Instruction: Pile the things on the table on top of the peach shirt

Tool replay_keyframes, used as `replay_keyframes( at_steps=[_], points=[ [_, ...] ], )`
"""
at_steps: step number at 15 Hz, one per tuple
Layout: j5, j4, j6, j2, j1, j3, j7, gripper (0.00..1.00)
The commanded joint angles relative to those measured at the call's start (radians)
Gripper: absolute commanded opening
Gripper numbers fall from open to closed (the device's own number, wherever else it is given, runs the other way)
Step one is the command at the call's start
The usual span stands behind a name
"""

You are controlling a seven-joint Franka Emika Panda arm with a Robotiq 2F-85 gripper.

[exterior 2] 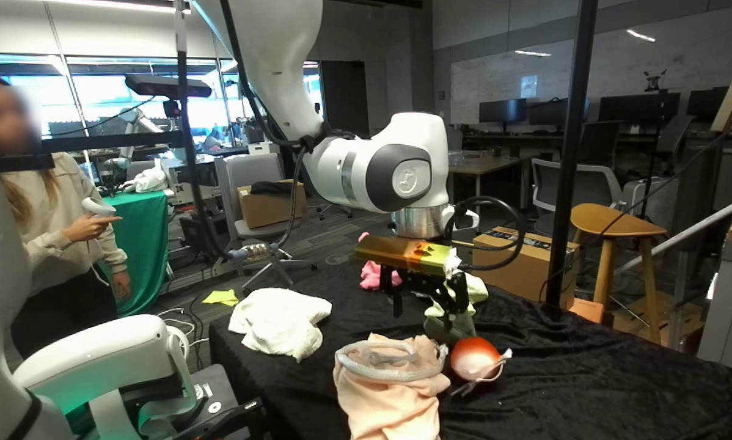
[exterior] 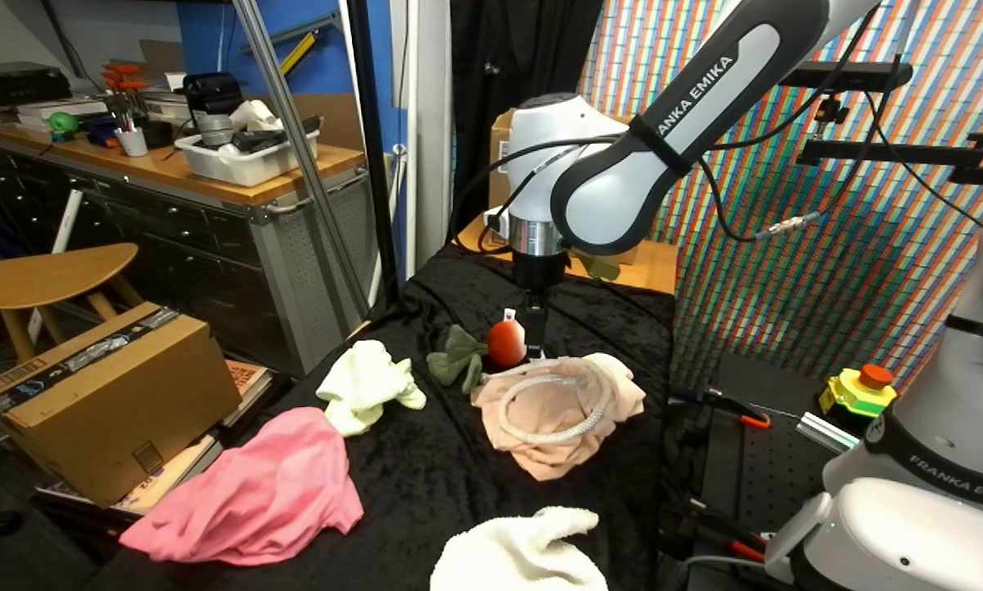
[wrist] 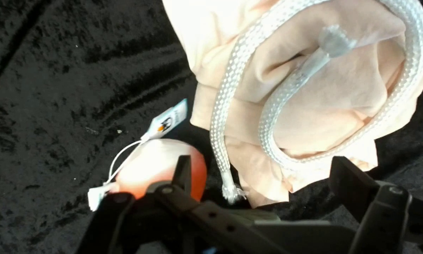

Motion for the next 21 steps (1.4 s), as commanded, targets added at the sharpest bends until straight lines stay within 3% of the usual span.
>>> replay_keyframes(
  at_steps=[1, 7, 10, 16, 21],
  points=[
    [-0.039, 0.008, 0.017, -0.010, 0.006, -0.010, 0.034, 1.00],
    [-0.096, 0.042, 0.040, -0.008, 0.017, -0.009, 0.052, 1.00],
    [-0.116, 0.106, -0.016, -0.005, 0.033, 0.005, 0.046, 1.00],
    [-0.162, 0.290, -0.271, -0.005, 0.106, 0.057, 0.031, 1.00],
    [-0.195, 0.425, -0.405, 0.021, 0.180, 0.119, 0.046, 1.00]
  ],
)
